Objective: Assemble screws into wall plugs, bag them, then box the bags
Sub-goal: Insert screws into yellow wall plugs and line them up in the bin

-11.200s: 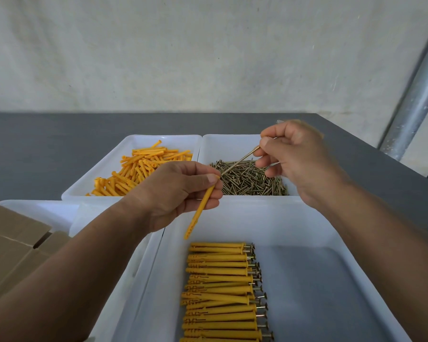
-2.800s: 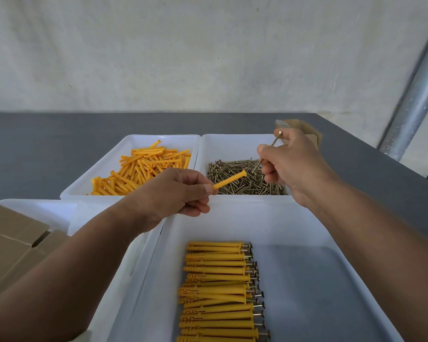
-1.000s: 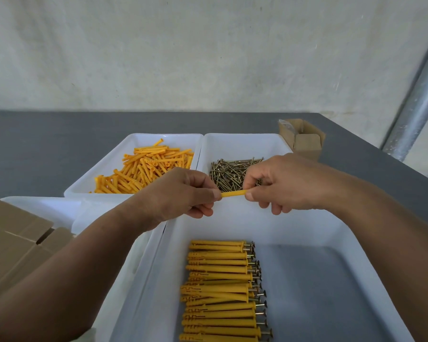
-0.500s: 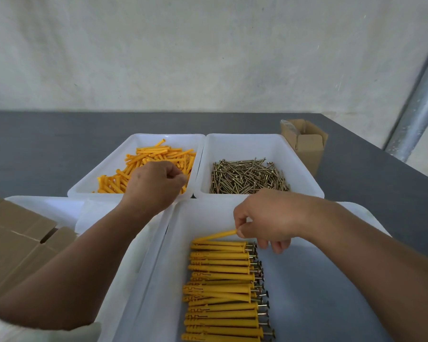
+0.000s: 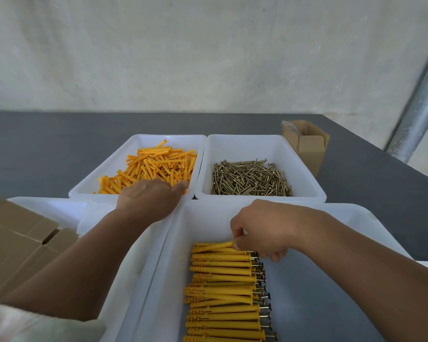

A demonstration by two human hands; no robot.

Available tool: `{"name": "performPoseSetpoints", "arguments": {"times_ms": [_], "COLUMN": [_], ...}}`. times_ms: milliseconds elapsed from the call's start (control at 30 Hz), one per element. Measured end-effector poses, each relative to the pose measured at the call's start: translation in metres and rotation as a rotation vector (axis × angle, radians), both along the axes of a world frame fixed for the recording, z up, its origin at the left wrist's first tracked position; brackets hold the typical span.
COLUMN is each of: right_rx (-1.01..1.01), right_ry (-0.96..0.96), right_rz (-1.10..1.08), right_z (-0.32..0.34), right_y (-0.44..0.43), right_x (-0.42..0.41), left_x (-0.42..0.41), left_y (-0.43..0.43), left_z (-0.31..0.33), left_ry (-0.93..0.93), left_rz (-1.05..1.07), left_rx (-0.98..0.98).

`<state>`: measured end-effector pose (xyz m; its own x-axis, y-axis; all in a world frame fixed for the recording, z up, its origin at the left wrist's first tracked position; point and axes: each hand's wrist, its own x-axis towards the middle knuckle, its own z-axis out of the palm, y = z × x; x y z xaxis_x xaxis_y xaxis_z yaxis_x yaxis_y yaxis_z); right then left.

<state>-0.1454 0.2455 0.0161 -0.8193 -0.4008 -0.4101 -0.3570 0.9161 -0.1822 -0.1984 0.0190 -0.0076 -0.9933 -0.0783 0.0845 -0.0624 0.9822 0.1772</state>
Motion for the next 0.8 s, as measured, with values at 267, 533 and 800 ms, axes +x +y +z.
{"name": "performPoseSetpoints", "arguments": {"times_ms": [267,533,800], "right_rx": [-0.026,-0.146,-0.405], "right_ry": [-0.074,0.070,0.482], "right_rz": [-0.020,-0.022,-0.320], "right_z": [0.005,0.025,0.025], "right_y": [-0.001,0.008,0.043], "right_x": [0.001,-0.004,-0.031], "left_x": [-0.004,-0.005,-0.001], "left_y": [-0.003,-0.005,-0.003], "left_z": [-0.003,-0.003,0.000], "left_ry": [-0.026,-0.058,-0.064], "left_rz": [-0.046,-0.056,-0.026], "left_rx": [-0.052,-0.089,-0.090]}}
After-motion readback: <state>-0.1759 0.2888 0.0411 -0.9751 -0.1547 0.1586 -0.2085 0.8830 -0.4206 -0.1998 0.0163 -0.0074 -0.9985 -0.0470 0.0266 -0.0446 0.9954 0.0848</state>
